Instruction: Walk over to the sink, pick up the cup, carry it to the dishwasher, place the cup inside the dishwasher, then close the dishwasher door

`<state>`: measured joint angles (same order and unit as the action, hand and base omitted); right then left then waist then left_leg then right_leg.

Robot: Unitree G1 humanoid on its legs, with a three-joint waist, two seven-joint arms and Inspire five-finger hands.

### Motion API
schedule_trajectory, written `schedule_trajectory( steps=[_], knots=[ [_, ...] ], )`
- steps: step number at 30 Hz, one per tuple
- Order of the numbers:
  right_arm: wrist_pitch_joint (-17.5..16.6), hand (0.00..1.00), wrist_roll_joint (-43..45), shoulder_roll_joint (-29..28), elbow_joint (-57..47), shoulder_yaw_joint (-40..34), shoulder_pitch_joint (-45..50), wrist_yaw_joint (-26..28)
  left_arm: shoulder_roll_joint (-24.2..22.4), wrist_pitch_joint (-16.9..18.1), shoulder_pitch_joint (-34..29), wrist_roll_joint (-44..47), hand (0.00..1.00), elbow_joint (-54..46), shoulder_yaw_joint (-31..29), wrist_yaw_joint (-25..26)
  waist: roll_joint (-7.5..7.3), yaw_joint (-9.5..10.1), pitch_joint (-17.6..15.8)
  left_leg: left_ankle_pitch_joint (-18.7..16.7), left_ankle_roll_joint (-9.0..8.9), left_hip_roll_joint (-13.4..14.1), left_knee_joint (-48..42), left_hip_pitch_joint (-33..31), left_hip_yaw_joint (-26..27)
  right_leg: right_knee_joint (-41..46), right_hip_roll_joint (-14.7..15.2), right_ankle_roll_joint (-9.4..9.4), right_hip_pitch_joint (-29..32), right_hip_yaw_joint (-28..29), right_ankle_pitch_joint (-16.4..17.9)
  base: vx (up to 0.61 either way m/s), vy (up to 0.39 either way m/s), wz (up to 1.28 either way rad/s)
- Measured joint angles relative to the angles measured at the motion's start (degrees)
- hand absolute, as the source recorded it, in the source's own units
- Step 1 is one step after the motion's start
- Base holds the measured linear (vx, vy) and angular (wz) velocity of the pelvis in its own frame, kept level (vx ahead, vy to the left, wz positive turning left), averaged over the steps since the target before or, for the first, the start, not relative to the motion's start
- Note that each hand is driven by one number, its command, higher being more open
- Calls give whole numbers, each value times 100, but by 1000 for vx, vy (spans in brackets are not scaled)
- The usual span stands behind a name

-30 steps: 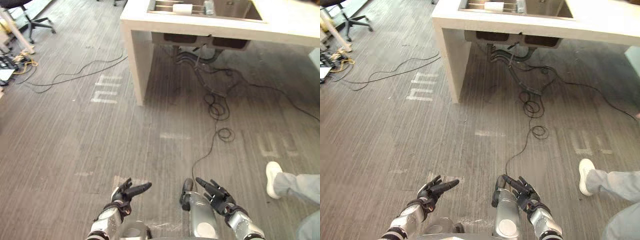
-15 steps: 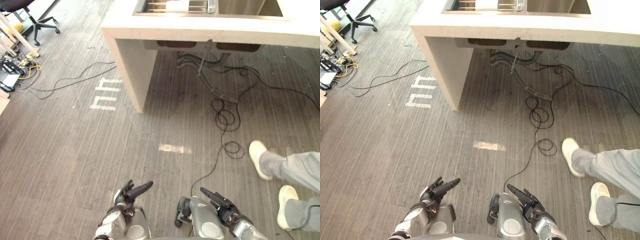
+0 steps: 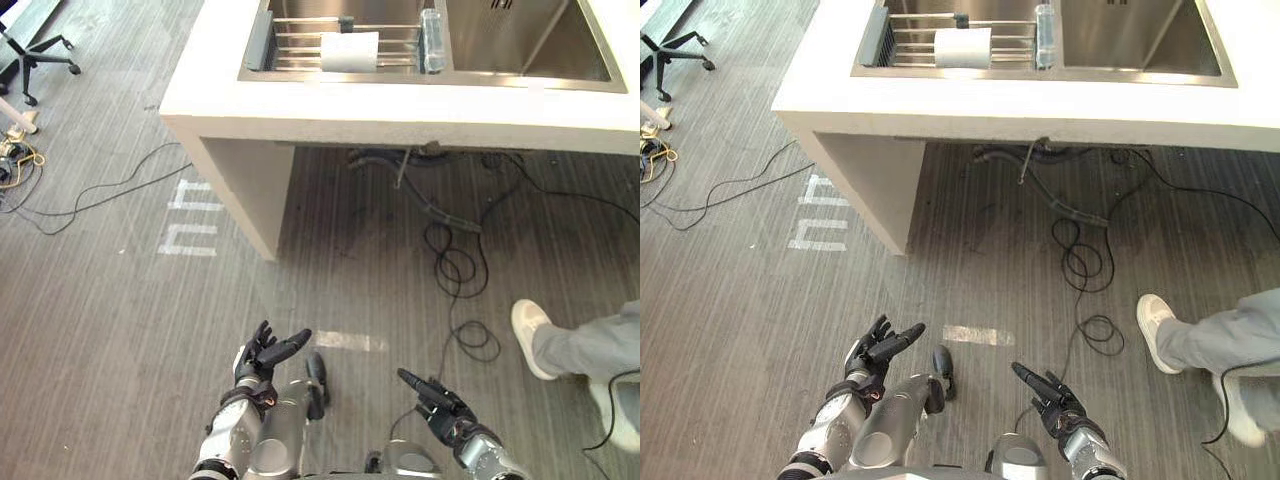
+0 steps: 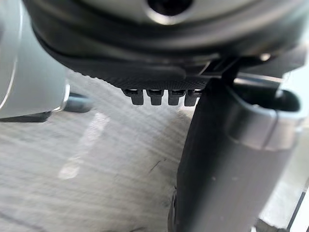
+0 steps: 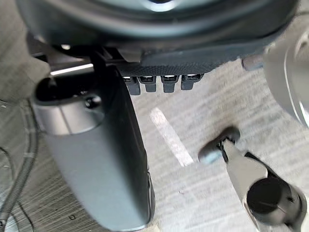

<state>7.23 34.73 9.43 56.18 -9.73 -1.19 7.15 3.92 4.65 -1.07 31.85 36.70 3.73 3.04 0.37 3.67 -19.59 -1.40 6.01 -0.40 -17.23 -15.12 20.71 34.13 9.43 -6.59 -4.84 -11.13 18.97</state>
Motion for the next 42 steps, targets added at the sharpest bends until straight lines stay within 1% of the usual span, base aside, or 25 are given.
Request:
schedule_trajectory(
  steps=[1, 2, 3, 4, 6, 7, 9, 10, 12, 13, 14, 17, 21, 24, 27, 28, 29, 30, 31, 33, 35, 36, 37, 38, 42],
  knots=[
    [1, 100, -2, -26, 64, 0, -13, 0, 11, 14, -36, -42, 100, 2, -22, 29, -44, -3, 25, -83, 14, -44, -1, 75, 42, 480, 140, -258, 199, 7, -146, 553, 166, -31],
    [-107, 100, -24, -67, 160, -1, -49, -35, 28, 51, -91, -143, 100, 2, -115, 93, -145, -25, 77, -312, 57, -114, -68, 244, 100, 1737, 478, -843, 798, 80, -833, 310, 88, -17],
    [-127, 100, -23, -59, 160, 3, -70, -38, 33, 67, -94, -143, 100, 2, -125, 117, -157, -35, 81, -363, 60, -114, -91, 272, 104, 1987, 530, -877, 918, 98, -1006, 357, 89, -16],
    [-227, 100, -25, -26, 185, -1, -165, -59, 81, 99, -98, -136, 100, 0, -165, 247, -201, -68, 91, -542, 83, -106, -160, 469, 104, 3182, 752, -721, 1532, 144, -940, 239, 32, -8],
    [-342, 100, -14, 12, 188, 3, -232, -72, 91, 163, -157, -39, 100, -11, -211, 385, -199, -105, 90, -632, 30, -42, -34, 828, 81, 3482, 905, -276, 1863, -66, -682, 284, 11, -9],
    [-416, 100, -9, 18, 188, 5, -250, -84, 121, 220, -205, 92, 100, -41, -228, 472, -179, -126, 94, -681, -62, 78, 104, 1101, 21, 3058, 969, 57, 2026, -363, -484, 248, -68, -6],
    [-487, 100, -7, 21, 178, 2, -261, -94, 218, 272, -185, 153, 100, -56, -230, 559, -106, -126, 109, -774, -262, 418, 109, 1241, -68, 1488, 880, 164, 2247, -744, -419, 226, -137, 2],
    [-507, 100, 4, 10, 166, -6, -259, -93, 337, 315, -137, 155, 100, 65, -268, 581, -86, -141, 95, -840, -397, 605, 46, 1284, -171, 219, 798, 11, 2317, -793, -556, 222, -223, 31],
    [-527, 100, 3, -1, 158, -96, -253, -74, 407, 335, 54, 221, 100, 402, -396, 596, -111, -213, 88, -982, -622, 741, -160, 1337, -455, -644, 776, 84, 2412, -594, -1212, 273, -296, 66],
    [-496, 100, -9, -30, 209, -89, -189, -79, 446, 349, 60, 319, 100, 433, -477, 626, -223, -284, 83, -1096, -809, 696, -227, 1454, -710, -697, 782, 172, 2361, -412, -2272, 264, -335, 93],
    [-556, 100, -14, -59, 313, -117, -115, -81, 403, 388, 13, 377, 100, 412, -596, 638, -279, -292, 70, -1236, -1028, 698, -280, 1569, -933, -392, 829, 126, 2251, -409, -2157, 302, -456, 79],
    [-463, 100, -61, 115, 405, -100, -123, -33, 282, 452, -10, 409, 100, 363, -626, 681, -22, -308, 86, -1290, -1195, 926, -279, 1444, -1216, -432, 608, 266, 2151, -657, -1533, 186, -373, 29],
    [-127, 100, -158, 70, 456, -106, 57, -22, 115, 448, 40, 434, 100, 363, -546, 916, 29, -317, 71, -1205, -1354, 1110, 5, 1613, -1379, -834, 328, 328, 1811, -864, -1299, 92, -152, 8],
    [9, 100, -233, -7, 350, -133, 285, 63, 79, 531, 75, 554, 100, 364, -559, 1108, 7, -340, 94, -1310, -1387, 1110, 32, 1666, -1360, -473, 407, 330, 1913, -870, -973, 75, -44, 3],
    [27, 100, -230, 63, 231, -120, 351, 63, 121, 822, 24, 657, 100, 359, -609, 1292, 39, -382, 127, -1407, -1257, 1143, -629, 1410, -1295, 2, 571, 328, 2052, -909, -470, 121, -83, 23],
    [30, 100, -231, 77, 231, -136, 369, 63, 125, 883, 33, 668, 100, 332, -616, 1333, 53, -459, 134, -1334, -1149, 1203, -1146, 1134, -1222, 44, 637, 332, 1986, -1032, -388, 143, -123, 82],
    [76, 100, -243, 59, 238, -292, 399, 65, 129, 915, -1, 775, 100, 72, -621, 1448, 77, -509, 116, -833, -808, 1339, -2239, 553, -1197, -124, 742, 391, 1609, -1312, -349, 135, -114, 91],
    [93, 100, -291, 53, 255, -363, 427, 66, 117, 929, -30, 765, 100, -80, -622, 1499, 51, -481, 88, -968, -827, 1359, -2374, 432, -1120, -235, 780, 391, 1412, -1407, -348, 154, -97, 95],
    [121, 100, -354, 44, 317, -409, 504, 59, 76, 969, -125, 739, 100, -542, -619, 1579, 14, -424, 32, -1229, -917, 1271, -1951, 369, -862, -482, 878, 391, 1035, -1577, -346, 156, -78, 77],
    [139, 100, -496, 117, 377, -517, 628, 83, 15, 1118, -316, 468, 100, -1467, -616, 1767, 36, -344, -29, -1075, -1049, 1012, -853, 157, -650, -809, 933, 378, 572, -1837, -347, 164, -64, 54],
    [142, 100, -509, 222, 423, -596, 821, 154, -62, 1342, -415, 175, 100, -2506, -870, 2071, 201, -140, 10, -93, -1249, 955, 375, 6, -391, -855, 835, 122, 241, -1888, -247, 223, 33, -9],
    [140, 100, -507, 281, 406, -612, 897, 175, -114, 1385, -455, 176, 100, -2715, -1003, 2110, 294, -97, 50, 371, -1213, 977, 385, 10, -378, -789, 773, 29, 182, -1830, -160, 317, 149, -52],
    [110, 100, -482, 396, 359, -634, 1021, 195, -254, 1488, -610, 181, 100, -3089, -1325, 2129, 552, -19, 215, 954, -523, 994, 209, 89, -385, -578, 627, -136, 134, -1624, 67, 244, 150, -42],
    [68, 100, -424, 279, 340, -730, 1041, 166, -221, 1504, -504, 189, 100, -3313, -1636, 2154, 403, -69, 227, 829, -516, 827, 25, 53, -352, -465, 814, -186, 155, -1449, 230, 317, 160, -35],
    [-4, 100, -229, 154, 302, -779, 1039, 40, -214, 1790, -454, 184, 100, -4294, -2182, 2355, 381, -52, 272, 512, -524, 539, 33, 57, -301, -481, 1005, -318, 275, -1037, 329, 198, 71, -3]
  ],
)
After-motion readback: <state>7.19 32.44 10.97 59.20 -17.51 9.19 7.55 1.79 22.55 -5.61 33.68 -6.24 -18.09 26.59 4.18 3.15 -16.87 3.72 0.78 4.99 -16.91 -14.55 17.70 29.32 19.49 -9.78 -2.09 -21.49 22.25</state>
